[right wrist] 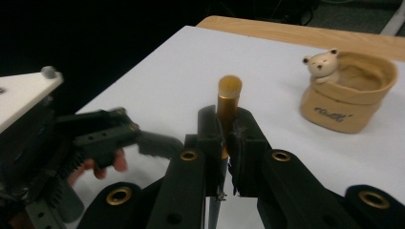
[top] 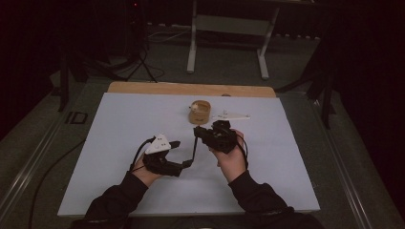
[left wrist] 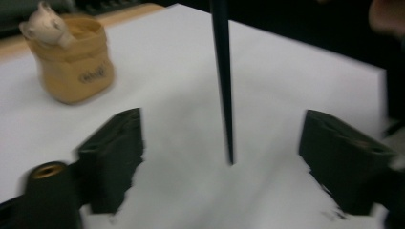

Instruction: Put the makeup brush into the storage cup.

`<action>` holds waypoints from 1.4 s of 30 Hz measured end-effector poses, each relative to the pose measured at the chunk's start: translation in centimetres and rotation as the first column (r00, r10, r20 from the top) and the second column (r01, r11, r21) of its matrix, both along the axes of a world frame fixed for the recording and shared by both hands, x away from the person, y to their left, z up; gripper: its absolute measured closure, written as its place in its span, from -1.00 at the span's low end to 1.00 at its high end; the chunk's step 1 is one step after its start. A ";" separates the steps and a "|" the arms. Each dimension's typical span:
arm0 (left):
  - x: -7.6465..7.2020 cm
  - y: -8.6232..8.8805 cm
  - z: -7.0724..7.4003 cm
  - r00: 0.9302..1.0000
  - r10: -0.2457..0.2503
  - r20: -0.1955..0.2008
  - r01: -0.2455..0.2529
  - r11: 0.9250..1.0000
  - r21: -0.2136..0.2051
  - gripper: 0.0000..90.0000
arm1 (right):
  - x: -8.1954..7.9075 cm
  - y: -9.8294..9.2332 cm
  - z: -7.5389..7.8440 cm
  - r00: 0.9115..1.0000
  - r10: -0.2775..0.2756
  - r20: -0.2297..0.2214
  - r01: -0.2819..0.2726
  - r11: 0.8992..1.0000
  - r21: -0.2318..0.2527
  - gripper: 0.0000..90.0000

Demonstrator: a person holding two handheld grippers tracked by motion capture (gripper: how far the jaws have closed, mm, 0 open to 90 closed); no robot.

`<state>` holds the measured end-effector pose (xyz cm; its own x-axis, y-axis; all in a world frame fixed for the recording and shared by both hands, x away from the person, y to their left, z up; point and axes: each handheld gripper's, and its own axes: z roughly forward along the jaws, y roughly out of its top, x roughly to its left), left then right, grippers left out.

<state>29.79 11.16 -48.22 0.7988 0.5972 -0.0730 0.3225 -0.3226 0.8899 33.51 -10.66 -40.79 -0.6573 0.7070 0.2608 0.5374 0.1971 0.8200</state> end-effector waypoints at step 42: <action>-0.1 1.4 -0.9 1.000 0.025 -0.013 -0.024 0.999 0.021 -0.99 | 5.4 -5.5 7.0 0.974 -0.075 0.214 0.088 0.995 -0.051 0.87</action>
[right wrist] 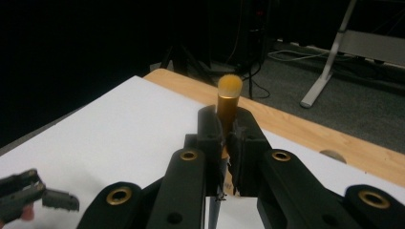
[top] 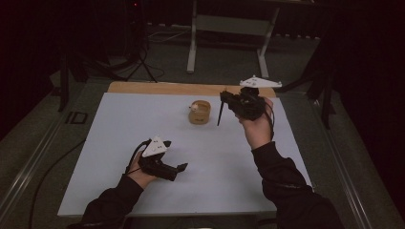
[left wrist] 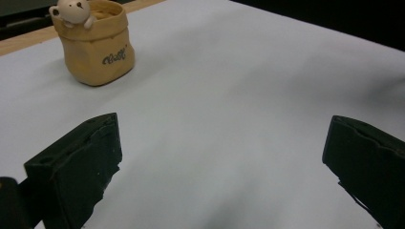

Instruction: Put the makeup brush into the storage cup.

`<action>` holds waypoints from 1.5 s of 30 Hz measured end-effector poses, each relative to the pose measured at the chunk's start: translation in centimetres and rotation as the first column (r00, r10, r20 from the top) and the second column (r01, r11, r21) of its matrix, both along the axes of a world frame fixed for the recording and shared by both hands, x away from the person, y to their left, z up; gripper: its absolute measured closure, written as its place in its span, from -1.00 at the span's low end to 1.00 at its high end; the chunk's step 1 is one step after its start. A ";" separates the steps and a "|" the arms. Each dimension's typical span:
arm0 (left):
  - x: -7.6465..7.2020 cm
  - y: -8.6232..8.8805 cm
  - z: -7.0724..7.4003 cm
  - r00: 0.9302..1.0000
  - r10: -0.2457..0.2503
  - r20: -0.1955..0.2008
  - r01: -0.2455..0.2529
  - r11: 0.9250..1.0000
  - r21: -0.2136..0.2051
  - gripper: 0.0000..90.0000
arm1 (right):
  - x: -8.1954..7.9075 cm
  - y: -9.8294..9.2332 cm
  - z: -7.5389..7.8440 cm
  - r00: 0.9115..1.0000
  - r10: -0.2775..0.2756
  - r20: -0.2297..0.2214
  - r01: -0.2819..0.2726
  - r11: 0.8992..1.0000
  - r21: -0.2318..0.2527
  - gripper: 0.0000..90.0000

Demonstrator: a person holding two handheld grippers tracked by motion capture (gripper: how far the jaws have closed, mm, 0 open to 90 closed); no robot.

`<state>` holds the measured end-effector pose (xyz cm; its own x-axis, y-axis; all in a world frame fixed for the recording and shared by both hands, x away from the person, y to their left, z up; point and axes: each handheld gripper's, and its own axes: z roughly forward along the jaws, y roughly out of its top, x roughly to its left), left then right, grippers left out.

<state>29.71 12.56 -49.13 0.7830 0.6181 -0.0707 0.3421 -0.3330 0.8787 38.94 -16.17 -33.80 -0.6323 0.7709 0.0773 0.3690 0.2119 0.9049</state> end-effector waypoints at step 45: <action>0.2 0.4 -0.2 1.000 0.001 -0.002 -0.001 1.000 -0.018 -0.99 | 10.3 3.7 -0.3 0.993 0.049 0.109 -0.048 0.999 -0.016 0.87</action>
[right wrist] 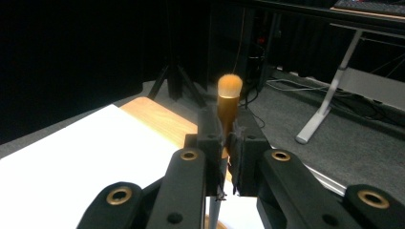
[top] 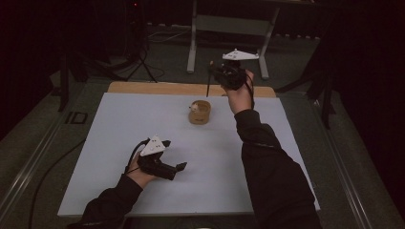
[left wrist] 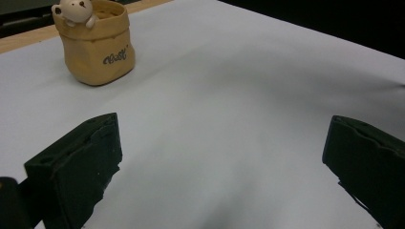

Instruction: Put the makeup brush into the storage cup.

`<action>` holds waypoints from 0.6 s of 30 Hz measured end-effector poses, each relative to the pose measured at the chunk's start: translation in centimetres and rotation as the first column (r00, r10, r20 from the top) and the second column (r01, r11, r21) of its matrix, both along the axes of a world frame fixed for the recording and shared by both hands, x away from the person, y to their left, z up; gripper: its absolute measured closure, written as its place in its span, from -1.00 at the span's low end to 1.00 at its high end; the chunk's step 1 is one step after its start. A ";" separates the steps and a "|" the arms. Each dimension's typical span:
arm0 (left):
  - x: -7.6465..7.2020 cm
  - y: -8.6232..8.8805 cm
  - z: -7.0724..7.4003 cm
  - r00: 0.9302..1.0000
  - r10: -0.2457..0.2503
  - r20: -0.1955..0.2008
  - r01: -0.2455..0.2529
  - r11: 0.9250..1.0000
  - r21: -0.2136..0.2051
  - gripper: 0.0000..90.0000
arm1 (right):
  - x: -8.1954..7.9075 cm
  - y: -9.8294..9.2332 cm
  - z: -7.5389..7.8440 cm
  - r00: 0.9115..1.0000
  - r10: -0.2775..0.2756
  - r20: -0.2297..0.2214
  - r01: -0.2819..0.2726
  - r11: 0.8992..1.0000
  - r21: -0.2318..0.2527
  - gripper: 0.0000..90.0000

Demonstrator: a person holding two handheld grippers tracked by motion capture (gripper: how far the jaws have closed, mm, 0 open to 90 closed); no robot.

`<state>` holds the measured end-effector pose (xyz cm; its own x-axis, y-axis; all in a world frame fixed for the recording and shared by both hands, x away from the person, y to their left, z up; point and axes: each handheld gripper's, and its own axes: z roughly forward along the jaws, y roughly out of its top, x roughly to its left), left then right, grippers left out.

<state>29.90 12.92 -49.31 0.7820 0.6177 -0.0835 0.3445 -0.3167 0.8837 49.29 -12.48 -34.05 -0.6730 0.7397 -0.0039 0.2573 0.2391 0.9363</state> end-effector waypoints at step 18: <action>0.0 0.1 -0.1 1.000 0.000 -0.005 0.000 1.000 0.003 -0.99 | 2.2 1.2 -4.4 0.995 -0.029 -0.093 0.027 0.999 -0.031 0.87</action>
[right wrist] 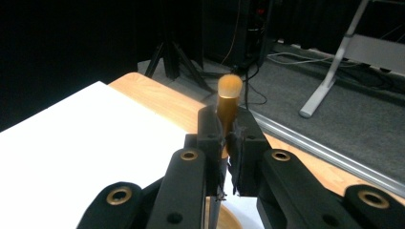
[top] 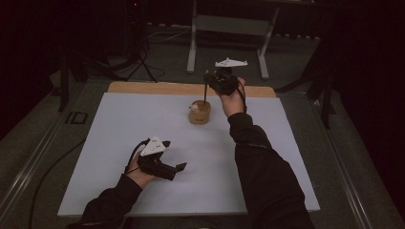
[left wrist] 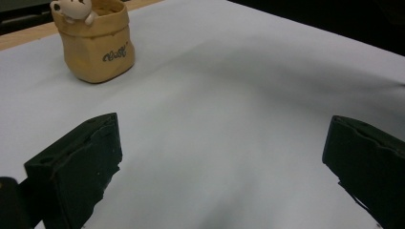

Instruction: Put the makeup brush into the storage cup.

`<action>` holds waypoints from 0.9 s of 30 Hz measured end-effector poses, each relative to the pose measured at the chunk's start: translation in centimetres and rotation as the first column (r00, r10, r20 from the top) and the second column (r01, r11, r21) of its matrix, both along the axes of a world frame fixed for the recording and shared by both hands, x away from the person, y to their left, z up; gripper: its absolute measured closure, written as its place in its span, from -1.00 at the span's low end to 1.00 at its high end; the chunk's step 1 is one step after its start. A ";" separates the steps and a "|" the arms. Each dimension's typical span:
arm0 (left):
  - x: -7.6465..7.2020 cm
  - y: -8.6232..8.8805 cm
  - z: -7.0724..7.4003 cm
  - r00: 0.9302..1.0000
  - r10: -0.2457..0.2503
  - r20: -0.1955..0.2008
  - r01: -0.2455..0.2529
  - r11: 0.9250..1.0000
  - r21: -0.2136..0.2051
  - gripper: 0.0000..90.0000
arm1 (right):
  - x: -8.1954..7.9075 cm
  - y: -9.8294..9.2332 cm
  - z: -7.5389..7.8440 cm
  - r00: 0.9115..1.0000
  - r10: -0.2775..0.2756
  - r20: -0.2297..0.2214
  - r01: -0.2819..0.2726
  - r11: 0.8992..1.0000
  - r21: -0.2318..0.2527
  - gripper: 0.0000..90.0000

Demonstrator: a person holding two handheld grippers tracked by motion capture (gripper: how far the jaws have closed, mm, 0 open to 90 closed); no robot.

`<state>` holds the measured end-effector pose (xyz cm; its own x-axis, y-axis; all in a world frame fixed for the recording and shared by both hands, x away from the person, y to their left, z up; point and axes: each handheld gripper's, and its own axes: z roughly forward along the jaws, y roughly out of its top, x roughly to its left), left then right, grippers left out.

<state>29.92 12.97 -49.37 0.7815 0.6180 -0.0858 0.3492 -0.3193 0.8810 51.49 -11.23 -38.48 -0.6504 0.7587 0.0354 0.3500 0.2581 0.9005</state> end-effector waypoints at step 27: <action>0.1 -0.1 0.0 1.000 0.005 0.001 -0.005 1.000 0.017 -0.99 | 0.5 1.1 -4.9 0.993 0.009 -0.119 -0.016 0.998 -0.054 0.86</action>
